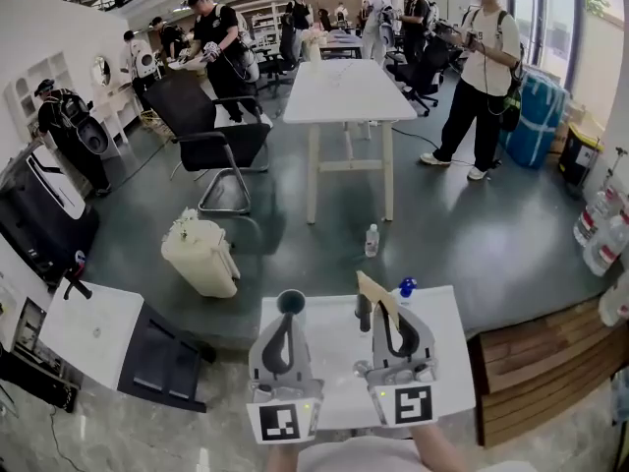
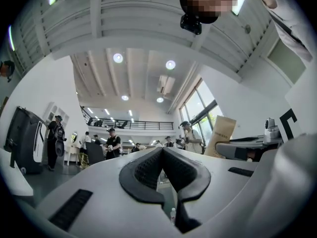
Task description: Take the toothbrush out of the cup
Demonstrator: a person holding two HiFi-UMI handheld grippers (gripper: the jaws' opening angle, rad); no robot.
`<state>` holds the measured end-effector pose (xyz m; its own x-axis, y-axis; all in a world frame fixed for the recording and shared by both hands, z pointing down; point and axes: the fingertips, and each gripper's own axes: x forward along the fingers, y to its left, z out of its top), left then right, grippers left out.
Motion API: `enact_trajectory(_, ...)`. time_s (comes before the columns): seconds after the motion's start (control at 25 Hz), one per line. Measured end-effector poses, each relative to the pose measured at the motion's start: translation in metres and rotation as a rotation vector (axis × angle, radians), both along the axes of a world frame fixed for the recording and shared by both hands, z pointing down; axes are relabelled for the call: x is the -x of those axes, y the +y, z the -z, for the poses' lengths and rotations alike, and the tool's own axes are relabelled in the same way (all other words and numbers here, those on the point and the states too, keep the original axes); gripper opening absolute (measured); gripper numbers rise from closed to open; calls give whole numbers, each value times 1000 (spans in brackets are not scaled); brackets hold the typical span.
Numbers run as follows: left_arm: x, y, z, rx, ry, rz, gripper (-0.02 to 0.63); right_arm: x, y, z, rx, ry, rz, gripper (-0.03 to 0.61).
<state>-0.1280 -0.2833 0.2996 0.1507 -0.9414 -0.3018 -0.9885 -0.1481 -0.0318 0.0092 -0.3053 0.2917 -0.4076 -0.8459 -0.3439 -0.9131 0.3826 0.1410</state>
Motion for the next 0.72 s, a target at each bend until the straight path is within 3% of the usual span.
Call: enact_trajectory(0.72,-5,5,0,10,-4,-14,15,-14,-1,-14,75,16,-33,15)
